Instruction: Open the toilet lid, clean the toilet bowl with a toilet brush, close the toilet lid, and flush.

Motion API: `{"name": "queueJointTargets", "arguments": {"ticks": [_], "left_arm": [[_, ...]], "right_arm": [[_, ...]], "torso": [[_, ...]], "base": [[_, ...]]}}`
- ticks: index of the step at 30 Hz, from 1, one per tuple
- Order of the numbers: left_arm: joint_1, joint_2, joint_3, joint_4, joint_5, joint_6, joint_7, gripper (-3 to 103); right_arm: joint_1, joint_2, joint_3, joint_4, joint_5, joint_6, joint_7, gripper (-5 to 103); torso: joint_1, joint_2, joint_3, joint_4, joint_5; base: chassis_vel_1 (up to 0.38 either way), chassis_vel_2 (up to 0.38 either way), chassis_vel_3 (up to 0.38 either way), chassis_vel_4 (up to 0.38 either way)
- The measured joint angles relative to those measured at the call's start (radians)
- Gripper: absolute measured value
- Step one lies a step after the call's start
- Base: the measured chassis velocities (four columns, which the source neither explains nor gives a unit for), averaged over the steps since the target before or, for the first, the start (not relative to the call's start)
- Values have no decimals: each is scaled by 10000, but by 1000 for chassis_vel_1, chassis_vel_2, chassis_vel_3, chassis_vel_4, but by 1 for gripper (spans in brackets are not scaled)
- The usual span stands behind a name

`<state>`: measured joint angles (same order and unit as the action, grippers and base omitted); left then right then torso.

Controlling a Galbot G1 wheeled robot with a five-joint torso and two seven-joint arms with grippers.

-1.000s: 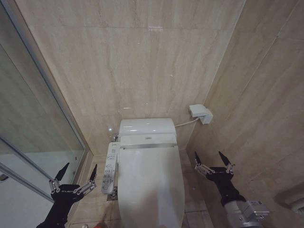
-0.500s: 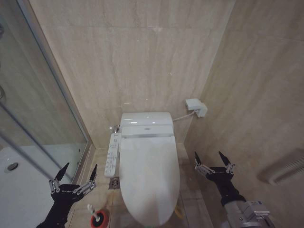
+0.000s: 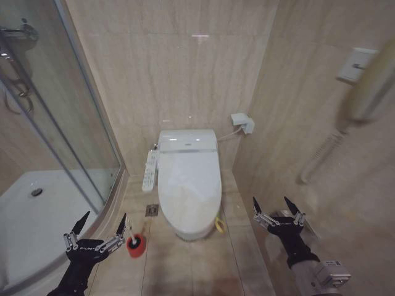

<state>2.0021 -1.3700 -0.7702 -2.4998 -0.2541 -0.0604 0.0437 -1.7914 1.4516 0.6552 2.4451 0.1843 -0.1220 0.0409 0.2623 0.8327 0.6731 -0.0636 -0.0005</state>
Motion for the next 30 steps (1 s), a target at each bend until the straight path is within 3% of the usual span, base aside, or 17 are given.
{"name": "queueJointTargets", "arguments": {"ticks": [2, 5, 7, 11, 30], "left_arm": [[1, -3, 2, -2, 0, 0, 1, 100], [0, 0, 1, 0, 0, 0, 1, 100], [1, -4, 1, -1, 0, 0, 0, 100], [1, -1, 1, -1, 0, 0, 1, 100], [0, 0, 2, -1, 0, 0, 1, 100]], "right_arm": [[0, -1, 1, 0, 0, 0, 0, 100], [-2, -1, 2, 1, 0, 0, 0, 100], [-1, 0, 1, 0, 0, 0, 0, 100], [-2, 0, 1, 0, 0, 0, 0, 100], [0, 0, 1, 0, 0, 0, 0, 100]], "torso": [[-2, 1, -1, 1, 15], [-2, 1, -2, -3, -6], [-9, 3, -5, 0, 13], [-9, 4, -5, -2, 0], [0, -2, -1, -1, 4]], "base": [[393, -363, -363, 369], [326, -346, -335, 347], [279, -285, -279, 282], [157, -122, -225, 184], [-19, 23, 26, -14]]}}
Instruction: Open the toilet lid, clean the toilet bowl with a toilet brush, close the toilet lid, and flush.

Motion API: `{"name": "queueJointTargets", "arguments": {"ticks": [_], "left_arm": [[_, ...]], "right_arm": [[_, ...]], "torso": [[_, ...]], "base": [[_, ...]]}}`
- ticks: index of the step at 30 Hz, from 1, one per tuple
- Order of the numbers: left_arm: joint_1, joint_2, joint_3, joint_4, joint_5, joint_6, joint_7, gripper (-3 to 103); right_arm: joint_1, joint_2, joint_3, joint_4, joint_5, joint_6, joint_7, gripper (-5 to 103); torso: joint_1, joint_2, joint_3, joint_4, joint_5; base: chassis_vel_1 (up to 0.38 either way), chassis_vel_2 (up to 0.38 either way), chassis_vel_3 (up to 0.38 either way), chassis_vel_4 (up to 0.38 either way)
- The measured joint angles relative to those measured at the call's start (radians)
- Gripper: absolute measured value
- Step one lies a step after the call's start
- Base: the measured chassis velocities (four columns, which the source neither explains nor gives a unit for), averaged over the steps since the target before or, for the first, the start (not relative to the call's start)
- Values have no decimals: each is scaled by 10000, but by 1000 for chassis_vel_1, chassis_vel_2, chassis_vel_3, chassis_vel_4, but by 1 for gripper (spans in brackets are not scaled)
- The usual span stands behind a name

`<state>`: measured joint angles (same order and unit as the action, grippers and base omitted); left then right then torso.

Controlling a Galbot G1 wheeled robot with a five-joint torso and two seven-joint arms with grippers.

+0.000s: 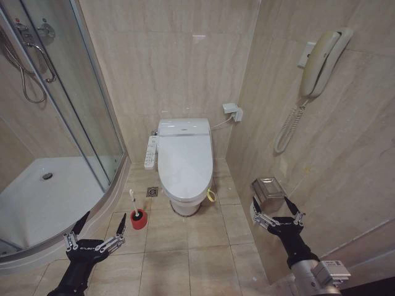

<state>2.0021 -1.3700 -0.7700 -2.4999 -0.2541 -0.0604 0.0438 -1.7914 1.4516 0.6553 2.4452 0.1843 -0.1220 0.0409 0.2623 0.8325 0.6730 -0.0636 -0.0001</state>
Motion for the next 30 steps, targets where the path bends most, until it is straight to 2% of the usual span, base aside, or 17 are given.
{"name": "queueJointTargets", "arguments": {"ticks": [30], "left_arm": [[0, 0, 0, 0, 0, 0, 0, 100]], "right_arm": [[0, 0, 0, 0, 0, 0, 0, 100]], "torso": [[0, 1, 0, 0, 0]], "base": [[0, 0, 0, 0]]}}
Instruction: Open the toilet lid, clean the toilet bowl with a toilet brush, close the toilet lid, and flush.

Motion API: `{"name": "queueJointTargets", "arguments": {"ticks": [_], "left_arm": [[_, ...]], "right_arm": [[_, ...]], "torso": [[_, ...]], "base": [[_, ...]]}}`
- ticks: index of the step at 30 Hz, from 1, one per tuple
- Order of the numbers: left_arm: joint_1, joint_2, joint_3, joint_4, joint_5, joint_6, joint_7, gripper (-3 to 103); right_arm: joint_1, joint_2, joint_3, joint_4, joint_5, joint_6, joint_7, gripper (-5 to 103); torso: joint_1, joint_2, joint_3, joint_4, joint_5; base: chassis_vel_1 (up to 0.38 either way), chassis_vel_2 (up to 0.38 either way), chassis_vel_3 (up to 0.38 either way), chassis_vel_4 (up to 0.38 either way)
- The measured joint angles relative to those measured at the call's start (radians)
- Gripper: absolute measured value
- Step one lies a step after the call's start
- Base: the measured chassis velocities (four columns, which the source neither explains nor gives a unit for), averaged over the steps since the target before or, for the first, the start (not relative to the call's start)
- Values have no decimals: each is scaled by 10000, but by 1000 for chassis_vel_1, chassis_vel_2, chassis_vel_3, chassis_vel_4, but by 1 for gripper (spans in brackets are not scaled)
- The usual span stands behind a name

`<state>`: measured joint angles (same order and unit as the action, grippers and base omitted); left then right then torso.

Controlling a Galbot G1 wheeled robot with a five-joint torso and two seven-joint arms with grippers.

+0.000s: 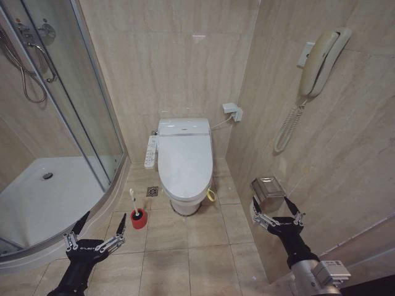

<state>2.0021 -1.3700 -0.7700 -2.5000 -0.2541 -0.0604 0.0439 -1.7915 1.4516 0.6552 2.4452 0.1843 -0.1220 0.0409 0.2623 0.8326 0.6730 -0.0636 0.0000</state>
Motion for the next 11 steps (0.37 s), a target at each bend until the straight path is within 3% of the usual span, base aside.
{"name": "queueJointTargets", "arguments": {"ticks": [11], "left_arm": [[0, 0, 0, 0, 0, 0, 0, 100]], "right_arm": [[0, 0, 0, 0, 0, 0, 0, 100]], "torso": [[0, 0, 0, 0, 0]], "base": [[0, 0, 0, 0]]}}
